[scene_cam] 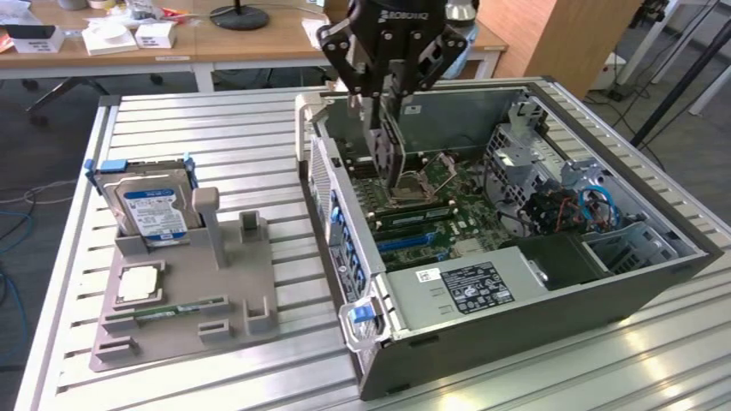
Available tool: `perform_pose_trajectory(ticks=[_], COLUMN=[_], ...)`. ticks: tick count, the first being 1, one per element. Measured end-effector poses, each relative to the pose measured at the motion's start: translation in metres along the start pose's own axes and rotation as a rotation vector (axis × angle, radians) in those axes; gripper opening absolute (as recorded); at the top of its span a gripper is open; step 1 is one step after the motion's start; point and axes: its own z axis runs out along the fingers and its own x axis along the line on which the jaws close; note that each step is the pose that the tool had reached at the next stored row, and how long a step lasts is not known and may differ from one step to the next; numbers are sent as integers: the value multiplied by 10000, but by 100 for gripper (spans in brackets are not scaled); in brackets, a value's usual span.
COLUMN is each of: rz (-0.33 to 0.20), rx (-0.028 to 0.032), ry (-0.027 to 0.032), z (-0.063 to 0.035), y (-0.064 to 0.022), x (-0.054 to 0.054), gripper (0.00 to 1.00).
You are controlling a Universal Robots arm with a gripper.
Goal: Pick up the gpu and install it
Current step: 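Pick up the gpu and move the gpu toward the slot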
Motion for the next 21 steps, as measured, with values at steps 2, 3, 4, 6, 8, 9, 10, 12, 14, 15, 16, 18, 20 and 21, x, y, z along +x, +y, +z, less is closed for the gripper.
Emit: perform_pose_trajectory(ticks=[2,3,4,6,8,9,10,12,14,15,16,18,20,21], rz=[1,0,0,1,0,1,2,0,2,1,1,2,1,1], rx=[-4,-5,-7,-11,-15,-16,-19,-23,-26,-28,-27,-28,-28,-28], ry=[3,4,4,4,5,5,6,7,9,9,10,10,10,10], z=[2,3,4,6,7,7,8,10,13,14,14,16,17,18], y=[4,5,7,10,13,15,16,19,23,25,26,29,31,33], x=[-90,-132,-173,-243,-319,-361,-406,-496,-585,-626,-665,-735,-800,-829], gripper=[26,26,26,26,26,26,26,26,26,26,26,26,26,26])
